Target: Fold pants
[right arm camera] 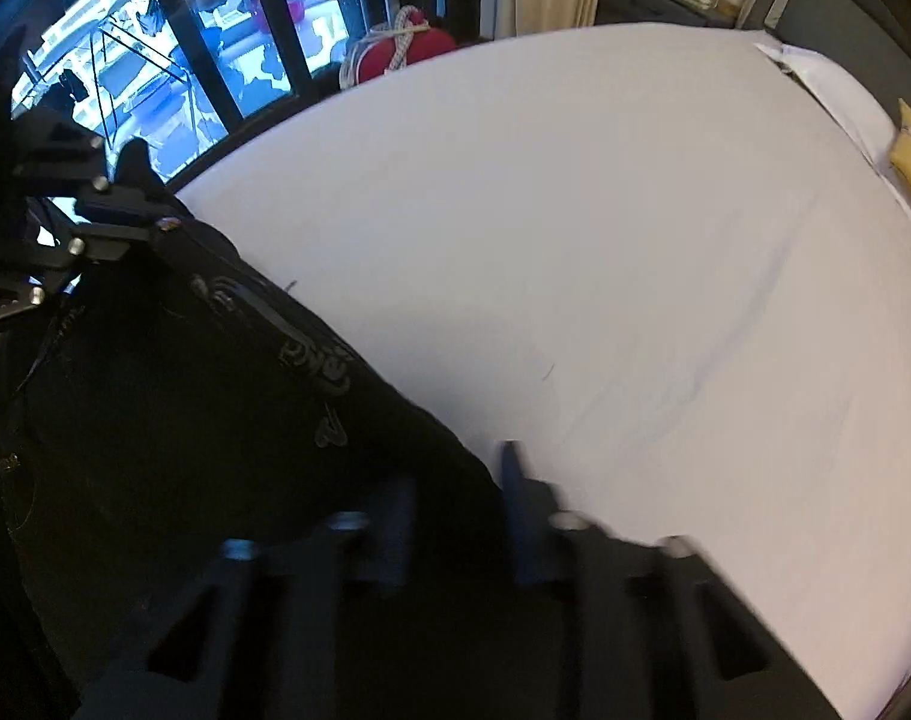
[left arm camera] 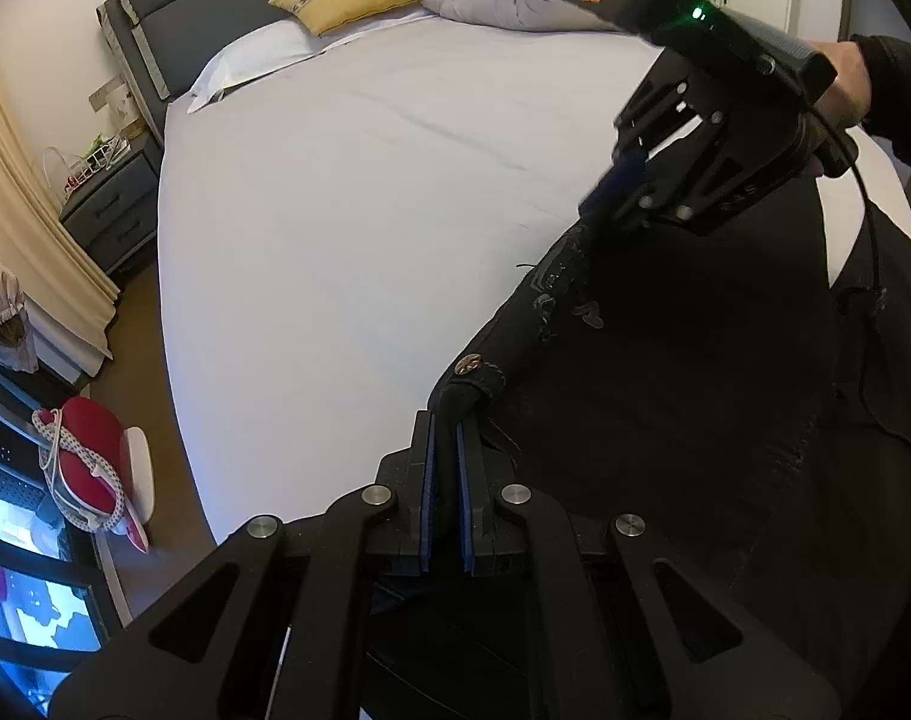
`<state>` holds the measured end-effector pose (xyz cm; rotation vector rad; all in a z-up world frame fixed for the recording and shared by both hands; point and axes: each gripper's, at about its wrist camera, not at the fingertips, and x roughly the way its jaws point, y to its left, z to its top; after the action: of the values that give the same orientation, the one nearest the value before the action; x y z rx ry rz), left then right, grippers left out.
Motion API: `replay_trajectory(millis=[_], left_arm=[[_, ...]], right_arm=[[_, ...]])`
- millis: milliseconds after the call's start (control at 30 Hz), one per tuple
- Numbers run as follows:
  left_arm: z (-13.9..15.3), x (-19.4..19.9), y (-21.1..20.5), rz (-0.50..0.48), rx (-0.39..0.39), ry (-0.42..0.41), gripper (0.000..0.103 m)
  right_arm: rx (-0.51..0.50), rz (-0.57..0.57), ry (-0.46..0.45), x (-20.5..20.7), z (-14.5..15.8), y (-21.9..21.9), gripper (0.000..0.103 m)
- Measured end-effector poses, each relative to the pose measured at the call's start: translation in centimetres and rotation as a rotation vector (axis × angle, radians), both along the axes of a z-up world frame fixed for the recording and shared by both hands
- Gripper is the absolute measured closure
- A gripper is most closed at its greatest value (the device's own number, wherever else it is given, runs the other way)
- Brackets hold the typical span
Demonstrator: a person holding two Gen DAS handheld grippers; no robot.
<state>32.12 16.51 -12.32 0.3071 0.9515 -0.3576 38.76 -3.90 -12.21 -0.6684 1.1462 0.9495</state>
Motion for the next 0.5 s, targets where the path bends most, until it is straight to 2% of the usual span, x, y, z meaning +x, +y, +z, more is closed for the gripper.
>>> replay_trajectory(millis=[133, 267, 500], left_arm=[[0.4, -0.3, -0.2, 0.007, -0.01, -0.002, 0.098], [1.1, -1.3, -0.5, 0.019, -0.028, -0.013, 0.098], [2.2, -4.1, -0.5, 0.024, -0.047, -0.01, 0.098]], right_arm=[[0.037, -0.043, 0.011, -0.6, 0.4, -0.8, 0.095], [0.093, -0.098, 0.006, -1.5, 1.6, -2.0, 0.096], [0.238, -0.181, 0.046, -5.9, 3.9, -4.2, 0.097]])
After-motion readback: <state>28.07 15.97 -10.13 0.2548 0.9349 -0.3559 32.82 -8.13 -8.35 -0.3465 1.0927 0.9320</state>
